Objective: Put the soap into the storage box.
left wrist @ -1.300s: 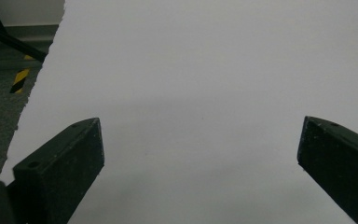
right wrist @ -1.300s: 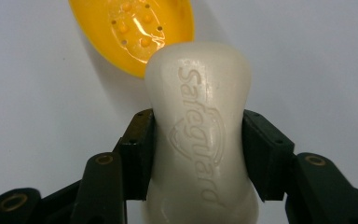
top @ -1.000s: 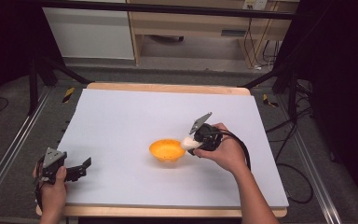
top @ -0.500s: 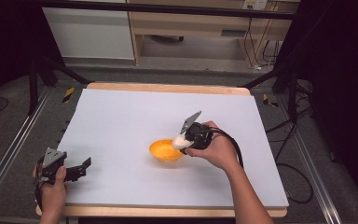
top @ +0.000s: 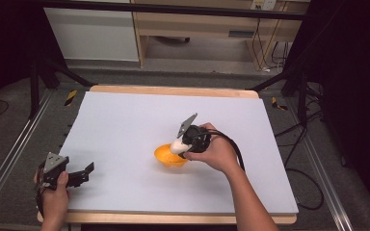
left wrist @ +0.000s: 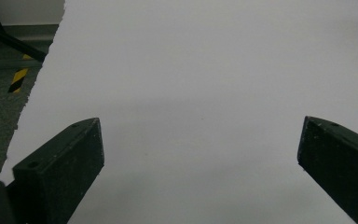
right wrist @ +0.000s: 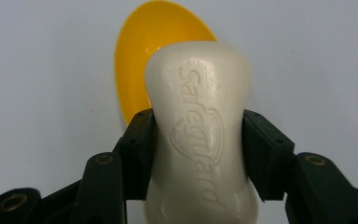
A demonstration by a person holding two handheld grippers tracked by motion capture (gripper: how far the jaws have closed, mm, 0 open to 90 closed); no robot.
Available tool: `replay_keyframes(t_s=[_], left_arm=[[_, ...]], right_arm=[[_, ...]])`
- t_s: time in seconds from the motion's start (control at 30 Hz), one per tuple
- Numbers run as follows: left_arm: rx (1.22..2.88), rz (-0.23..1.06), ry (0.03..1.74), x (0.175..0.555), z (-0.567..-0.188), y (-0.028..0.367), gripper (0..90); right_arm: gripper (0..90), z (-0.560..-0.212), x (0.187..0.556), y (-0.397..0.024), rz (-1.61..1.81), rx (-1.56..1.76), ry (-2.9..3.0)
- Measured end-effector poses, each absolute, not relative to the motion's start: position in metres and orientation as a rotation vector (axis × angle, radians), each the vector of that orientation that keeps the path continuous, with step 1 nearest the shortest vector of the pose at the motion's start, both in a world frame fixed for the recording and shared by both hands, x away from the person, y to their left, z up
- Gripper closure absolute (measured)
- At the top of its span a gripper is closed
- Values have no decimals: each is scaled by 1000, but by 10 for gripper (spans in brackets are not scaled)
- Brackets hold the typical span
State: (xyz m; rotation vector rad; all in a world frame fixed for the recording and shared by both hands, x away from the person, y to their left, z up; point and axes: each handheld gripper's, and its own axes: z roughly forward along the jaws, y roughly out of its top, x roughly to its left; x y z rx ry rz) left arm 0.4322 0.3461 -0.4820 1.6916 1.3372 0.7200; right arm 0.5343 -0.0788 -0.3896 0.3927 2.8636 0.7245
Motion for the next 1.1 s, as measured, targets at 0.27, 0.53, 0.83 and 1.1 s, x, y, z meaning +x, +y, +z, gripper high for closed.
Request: replay_keyframes(t_s=[0.27, 0.53, 0.83, 1.1], left_arm=[[1693, 719, 1337, 432, -482, 346, 0], [1692, 720, 1336, 432, -482, 346, 0], [1692, 718, 1335, 432, -482, 346, 0], [1692, 717, 1335, 432, -482, 346, 0]], right_arm=[[490, -393, 537, -71, 721, 368, 2881], [490, -395, 540, -58, 698, 298, 2908], [490, -404, 544, -49, 678, 268, 2942], [489, -408, 548, -47, 665, 270, 2964]])
